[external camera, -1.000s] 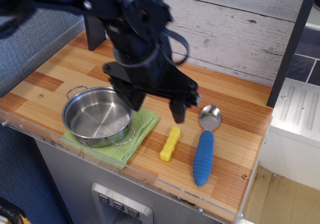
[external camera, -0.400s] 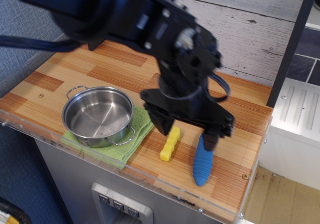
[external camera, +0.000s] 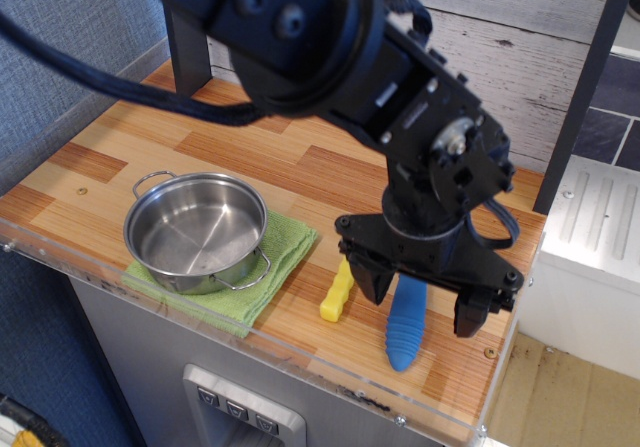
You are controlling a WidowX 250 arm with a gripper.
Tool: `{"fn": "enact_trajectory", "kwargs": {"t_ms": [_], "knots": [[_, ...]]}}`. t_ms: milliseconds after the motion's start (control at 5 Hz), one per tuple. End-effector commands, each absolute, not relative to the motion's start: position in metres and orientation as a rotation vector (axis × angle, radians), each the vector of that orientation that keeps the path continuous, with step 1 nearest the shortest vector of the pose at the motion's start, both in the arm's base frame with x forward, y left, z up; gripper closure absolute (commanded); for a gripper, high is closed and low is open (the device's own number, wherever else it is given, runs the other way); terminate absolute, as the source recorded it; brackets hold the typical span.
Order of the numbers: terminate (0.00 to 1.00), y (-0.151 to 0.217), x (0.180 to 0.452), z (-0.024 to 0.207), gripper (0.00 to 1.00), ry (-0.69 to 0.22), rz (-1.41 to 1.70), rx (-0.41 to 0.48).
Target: Put the spoon above the pot with the metal part facing left.
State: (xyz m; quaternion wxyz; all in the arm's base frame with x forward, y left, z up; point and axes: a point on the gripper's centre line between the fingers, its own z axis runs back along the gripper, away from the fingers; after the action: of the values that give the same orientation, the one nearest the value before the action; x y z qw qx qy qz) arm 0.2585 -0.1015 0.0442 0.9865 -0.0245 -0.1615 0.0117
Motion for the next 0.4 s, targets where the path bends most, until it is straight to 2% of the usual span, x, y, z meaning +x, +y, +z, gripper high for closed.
{"fn": "enact_trajectory", "kwargs": {"t_ms": [0,200], "knots": [[0.0,-0.0951,0.2655,0.0412,0.0,-0.344,0.063,-0.041],[0.0,-0.0938,0.2705,0.0338,0.0,-0.336,0.096,-0.047]]}}
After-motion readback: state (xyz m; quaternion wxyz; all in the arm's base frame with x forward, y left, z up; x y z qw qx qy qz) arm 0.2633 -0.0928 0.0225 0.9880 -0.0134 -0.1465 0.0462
